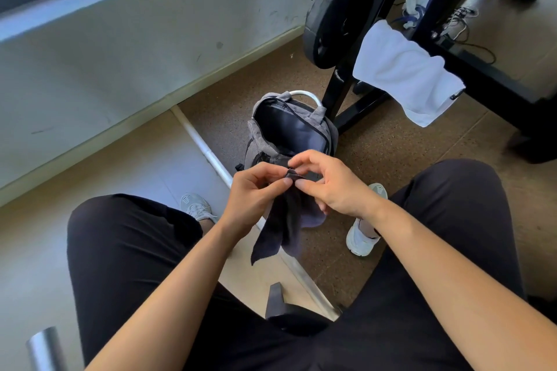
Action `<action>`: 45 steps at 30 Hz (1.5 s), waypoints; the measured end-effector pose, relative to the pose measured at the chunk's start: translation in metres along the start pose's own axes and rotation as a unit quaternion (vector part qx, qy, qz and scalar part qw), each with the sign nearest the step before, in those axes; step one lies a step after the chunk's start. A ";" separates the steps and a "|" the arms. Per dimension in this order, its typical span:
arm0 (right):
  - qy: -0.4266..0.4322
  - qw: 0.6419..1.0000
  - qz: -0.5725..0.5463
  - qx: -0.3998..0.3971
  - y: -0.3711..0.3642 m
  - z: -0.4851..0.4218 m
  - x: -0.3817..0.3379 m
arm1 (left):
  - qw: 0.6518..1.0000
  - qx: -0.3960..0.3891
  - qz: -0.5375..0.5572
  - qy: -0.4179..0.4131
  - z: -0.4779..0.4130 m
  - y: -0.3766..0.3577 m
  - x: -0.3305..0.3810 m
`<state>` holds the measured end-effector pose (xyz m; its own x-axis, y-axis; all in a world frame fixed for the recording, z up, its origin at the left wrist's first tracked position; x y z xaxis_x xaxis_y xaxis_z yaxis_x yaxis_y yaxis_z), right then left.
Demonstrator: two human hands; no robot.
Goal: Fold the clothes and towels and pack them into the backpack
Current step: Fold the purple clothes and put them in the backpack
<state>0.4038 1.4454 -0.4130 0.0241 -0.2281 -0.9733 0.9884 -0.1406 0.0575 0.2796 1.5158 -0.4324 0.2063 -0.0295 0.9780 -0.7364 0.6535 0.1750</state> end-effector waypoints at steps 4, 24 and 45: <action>-0.035 0.999 0.011 -0.010 0.000 0.003 0.008 | 0.998 -0.024 -0.045 -0.022 -0.002 -0.002 0.005; 0.047 0.998 -0.005 0.041 0.024 0.004 -0.006 | 0.961 -0.155 -0.207 -0.095 -0.002 -0.036 -0.002; 0.080 0.938 0.073 0.329 0.112 0.017 0.003 | 0.809 -0.237 -0.537 -0.030 -0.001 -0.044 -0.099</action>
<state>0.5116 1.4128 -0.4054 0.2259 -0.1507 -0.9624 0.6674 -0.6957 0.2656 0.2918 1.4909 -0.5374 0.5219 -0.7995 0.2974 0.1789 0.4435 0.8782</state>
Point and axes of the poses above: each hand's wrist, its own z-axis away from the middle knuckle, its own y-axis out of the back of the hand, x = y × z, the point moved 10 cm from there along -z, towards the middle knuckle, and after that the axes turned 13 degrees about -z, right-handed, at the moved point
